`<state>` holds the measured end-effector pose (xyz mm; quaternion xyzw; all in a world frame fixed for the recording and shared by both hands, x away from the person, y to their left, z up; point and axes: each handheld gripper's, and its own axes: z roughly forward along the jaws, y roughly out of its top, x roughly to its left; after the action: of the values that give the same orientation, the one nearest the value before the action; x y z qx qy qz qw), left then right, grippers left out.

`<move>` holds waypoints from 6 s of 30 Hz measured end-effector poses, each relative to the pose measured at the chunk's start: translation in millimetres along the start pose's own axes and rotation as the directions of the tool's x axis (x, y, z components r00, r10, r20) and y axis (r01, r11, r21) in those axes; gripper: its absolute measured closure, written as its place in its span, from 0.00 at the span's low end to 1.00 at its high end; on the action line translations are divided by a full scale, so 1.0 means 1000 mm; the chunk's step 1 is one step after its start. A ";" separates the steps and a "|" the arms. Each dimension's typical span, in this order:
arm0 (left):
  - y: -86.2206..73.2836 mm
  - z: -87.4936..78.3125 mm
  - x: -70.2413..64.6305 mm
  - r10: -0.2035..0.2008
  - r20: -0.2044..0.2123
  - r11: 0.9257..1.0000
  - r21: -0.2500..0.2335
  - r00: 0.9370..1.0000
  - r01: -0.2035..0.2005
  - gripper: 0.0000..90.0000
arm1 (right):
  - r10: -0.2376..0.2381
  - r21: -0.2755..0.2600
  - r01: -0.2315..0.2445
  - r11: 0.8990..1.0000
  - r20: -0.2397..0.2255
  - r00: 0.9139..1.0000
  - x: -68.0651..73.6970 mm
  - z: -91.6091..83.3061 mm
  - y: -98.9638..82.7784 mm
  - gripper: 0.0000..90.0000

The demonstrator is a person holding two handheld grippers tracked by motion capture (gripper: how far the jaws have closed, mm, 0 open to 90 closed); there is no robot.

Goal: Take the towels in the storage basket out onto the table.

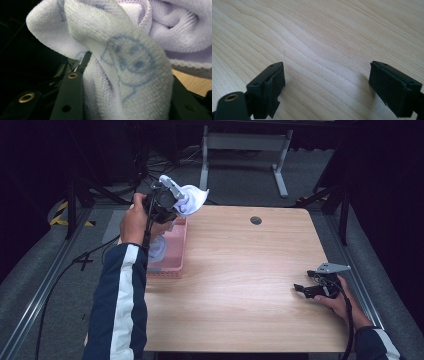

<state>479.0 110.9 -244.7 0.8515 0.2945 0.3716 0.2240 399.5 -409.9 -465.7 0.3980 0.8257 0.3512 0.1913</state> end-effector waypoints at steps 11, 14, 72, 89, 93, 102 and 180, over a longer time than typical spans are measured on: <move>0.051 -0.005 -0.047 0.090 0.106 0.990 -0.114 0.990 -0.078 0.66 | 0.001 0.000 -0.001 1.000 0.001 1.000 0.000 0.000 0.000 0.14; 0.063 0.003 -0.069 0.126 0.159 0.984 -0.143 0.979 -0.104 0.66 | 0.003 0.000 -0.003 1.000 0.001 1.000 0.000 0.000 0.000 0.14; -0.104 0.047 -0.234 -0.032 0.470 0.996 -0.054 0.882 0.065 0.27 | -0.141 -0.052 0.131 0.990 -0.289 0.947 0.083 0.015 0.058 0.39; -0.114 0.036 -0.215 0.021 0.512 0.995 -0.091 0.858 0.030 0.91 | -0.165 -0.271 0.129 0.954 -0.117 0.979 0.063 -0.030 0.066 0.90; -0.124 0.011 -0.191 -0.028 0.506 0.980 -0.157 0.862 0.124 0.91 | -0.066 -0.290 0.056 0.955 -0.027 0.997 0.040 -0.040 0.063 0.90; -0.151 -0.009 -0.175 -0.079 0.483 0.975 -0.144 0.872 0.168 0.93 | 0.005 -0.181 0.002 0.983 0.037 0.999 0.024 -0.025 0.058 0.93; -0.104 0.025 -0.217 0.009 0.507 0.986 -0.146 0.862 0.076 0.65 | 0.015 0.108 -0.029 0.994 0.131 0.991 -0.041 0.046 0.099 0.71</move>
<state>344.1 37.5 -430.9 0.8928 0.2093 0.1539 0.3680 503.7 -379.9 -423.4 0.4388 0.8251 0.2808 0.2185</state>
